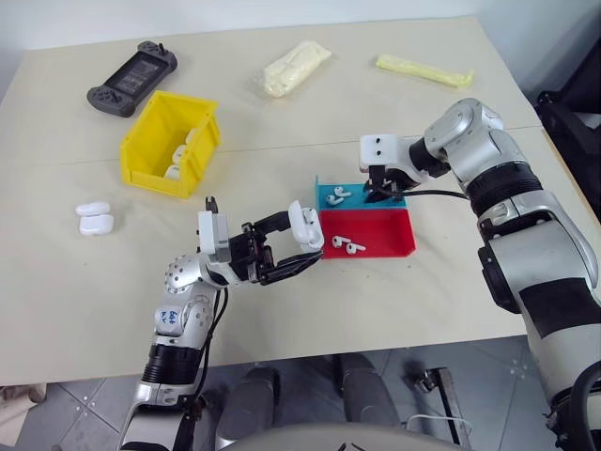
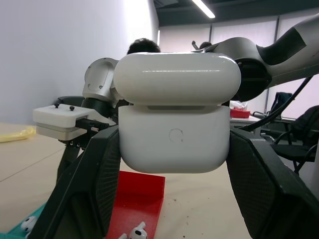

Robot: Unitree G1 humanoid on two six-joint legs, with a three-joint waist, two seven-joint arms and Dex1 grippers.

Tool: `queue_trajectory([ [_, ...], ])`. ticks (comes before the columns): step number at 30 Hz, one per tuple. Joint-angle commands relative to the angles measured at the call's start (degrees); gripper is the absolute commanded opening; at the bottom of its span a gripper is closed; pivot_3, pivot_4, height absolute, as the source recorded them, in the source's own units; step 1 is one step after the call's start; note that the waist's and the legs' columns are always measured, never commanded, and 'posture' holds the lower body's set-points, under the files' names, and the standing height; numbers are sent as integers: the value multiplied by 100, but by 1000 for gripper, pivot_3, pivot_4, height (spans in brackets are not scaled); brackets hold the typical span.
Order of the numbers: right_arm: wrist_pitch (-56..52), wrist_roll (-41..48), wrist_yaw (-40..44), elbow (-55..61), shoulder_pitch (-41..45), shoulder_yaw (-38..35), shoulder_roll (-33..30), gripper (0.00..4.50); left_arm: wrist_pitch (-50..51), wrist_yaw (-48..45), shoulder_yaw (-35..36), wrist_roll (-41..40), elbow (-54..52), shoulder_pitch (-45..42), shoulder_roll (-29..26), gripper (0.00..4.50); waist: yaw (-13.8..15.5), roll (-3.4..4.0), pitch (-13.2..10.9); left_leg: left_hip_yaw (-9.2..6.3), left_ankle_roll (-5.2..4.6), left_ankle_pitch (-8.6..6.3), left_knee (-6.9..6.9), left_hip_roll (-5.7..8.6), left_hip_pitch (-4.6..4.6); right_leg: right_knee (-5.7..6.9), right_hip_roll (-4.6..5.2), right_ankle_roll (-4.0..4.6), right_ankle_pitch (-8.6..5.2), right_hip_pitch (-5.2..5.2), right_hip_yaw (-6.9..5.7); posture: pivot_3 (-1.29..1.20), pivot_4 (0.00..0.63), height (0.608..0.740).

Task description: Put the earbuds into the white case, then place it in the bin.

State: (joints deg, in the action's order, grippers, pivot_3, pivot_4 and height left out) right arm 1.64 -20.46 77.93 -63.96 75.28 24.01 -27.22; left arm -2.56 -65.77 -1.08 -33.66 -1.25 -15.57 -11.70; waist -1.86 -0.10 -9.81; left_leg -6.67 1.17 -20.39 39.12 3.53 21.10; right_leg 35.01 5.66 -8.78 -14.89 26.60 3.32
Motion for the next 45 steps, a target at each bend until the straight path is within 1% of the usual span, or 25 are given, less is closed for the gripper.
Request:
queue_trajectory([
  [1, 186, -9, -140, 109, 31, -79, -134, 1973, -27, -29, 7, -114, -54, -84, 36, 2774, 2, 0, 0, 0, 0, 0, 0, 0, 0, 0, 0, 0, 0, 0, 0, 0, 150, 740],
  [4, 344, -83, -319, 7, 70, -47, -161, 1973, -32, -23, 9, -108, -69, -71, 45, 2774, 2, 0, 0, 0, 0, 0, 0, 1, 1, 0, 1, 0, 0, 0, 0, 0, 150, 740],
  [15, 1305, -447, -456, -349, 214, 133, -306, 1973, -91, 59, 25, -68, -140, 9, 77, 2774, 3, 0, 0, 3, 0, 0, 1, 2, 0, 0, 1, 0, 0, 0, 1, 0, 150, 740],
  [25, 2359, -740, -683, -534, 201, 341, -363, 1973, -134, 114, 37, -54, -144, 2, 87, 2774, 1, 0, 0, 3, 0, 0, 1, 1, 0, 1, 0, 0, 0, 0, 1, 0, 150, 740],
  [35, 2749, -1064, -856, -754, 325, 548, -424, 1973, -130, 190, 64, -61, -197, -10, 65, 2774, 6, 0, 0, 3, 0, 0, 2, 1, -2, 2, 0, 0, 0, -1, 1, 0, 150, 740],
  [45, 2926, -979, -784, -838, 313, 451, -310, 1973, -139, 283, 50, -54, -254, 20, 74, 2774, 7, 0, 0, 3, 0, 0, 2, 2, -3, 2, 0, 0, 0, -3, 1, 0, 150, 740],
])
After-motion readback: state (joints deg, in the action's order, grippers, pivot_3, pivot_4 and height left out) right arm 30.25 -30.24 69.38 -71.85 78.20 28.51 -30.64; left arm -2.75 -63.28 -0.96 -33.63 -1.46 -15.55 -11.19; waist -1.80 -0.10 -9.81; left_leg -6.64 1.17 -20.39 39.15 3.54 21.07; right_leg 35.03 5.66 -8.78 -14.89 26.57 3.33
